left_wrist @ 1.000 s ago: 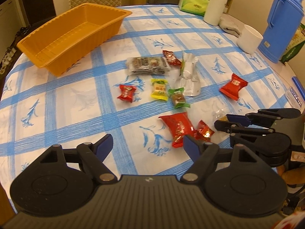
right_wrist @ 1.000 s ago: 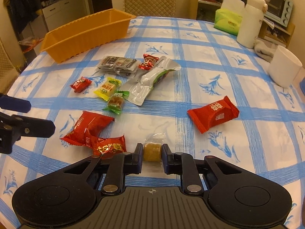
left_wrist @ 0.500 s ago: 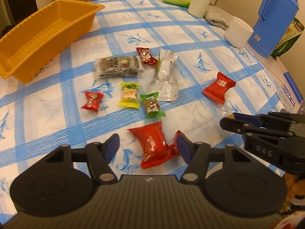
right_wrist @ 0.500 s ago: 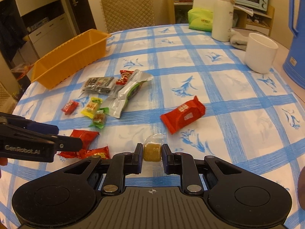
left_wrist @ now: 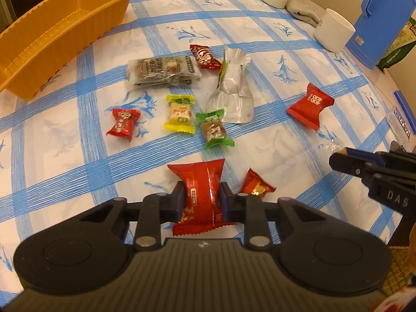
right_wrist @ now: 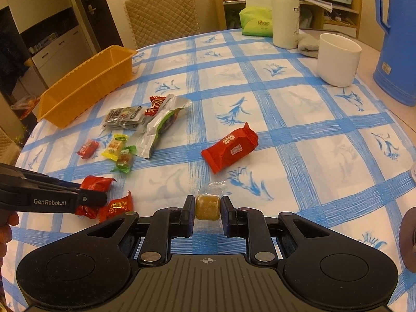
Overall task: Organize snacks
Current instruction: 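Close the right gripper on the candy while the left gripper grasps the red packet, then carry both held snacks over the orange basket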
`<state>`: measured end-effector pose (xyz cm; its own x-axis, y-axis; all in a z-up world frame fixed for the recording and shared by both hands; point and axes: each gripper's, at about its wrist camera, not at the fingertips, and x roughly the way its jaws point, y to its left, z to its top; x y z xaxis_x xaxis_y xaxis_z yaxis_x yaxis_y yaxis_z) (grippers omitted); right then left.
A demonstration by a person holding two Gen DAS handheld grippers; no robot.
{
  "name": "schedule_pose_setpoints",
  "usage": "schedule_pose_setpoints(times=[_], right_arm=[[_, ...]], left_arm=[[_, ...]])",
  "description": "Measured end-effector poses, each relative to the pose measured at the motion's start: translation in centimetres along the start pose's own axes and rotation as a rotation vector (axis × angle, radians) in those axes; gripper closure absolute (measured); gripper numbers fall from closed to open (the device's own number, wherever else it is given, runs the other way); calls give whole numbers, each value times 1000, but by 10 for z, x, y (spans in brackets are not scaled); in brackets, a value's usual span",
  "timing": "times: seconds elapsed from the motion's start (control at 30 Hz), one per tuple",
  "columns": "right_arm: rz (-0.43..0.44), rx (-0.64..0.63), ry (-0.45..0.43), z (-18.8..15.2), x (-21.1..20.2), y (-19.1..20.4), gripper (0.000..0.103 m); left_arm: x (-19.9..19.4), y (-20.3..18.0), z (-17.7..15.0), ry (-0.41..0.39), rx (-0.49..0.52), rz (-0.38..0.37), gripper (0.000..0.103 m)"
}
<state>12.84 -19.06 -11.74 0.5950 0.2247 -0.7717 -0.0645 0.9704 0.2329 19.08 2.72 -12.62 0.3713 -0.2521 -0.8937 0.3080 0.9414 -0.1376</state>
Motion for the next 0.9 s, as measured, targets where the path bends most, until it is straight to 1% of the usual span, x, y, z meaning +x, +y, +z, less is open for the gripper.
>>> schedule_pose_setpoints(times=[0.2, 0.5, 0.7, 0.9], right_arm=[[38, -16, 2, 5, 2, 9, 82], [127, -68, 7, 22, 12, 39, 82], [195, -114, 1, 45, 24, 67, 82], [264, -145, -16, 82, 41, 98, 82]], left_arm=[[-14, 20, -7, -23, -47, 10, 80], [-50, 48, -4, -103, -108, 39, 80], [-69, 65, 8, -157, -137, 52, 80], [-82, 87, 32, -214, -158, 67, 80]])
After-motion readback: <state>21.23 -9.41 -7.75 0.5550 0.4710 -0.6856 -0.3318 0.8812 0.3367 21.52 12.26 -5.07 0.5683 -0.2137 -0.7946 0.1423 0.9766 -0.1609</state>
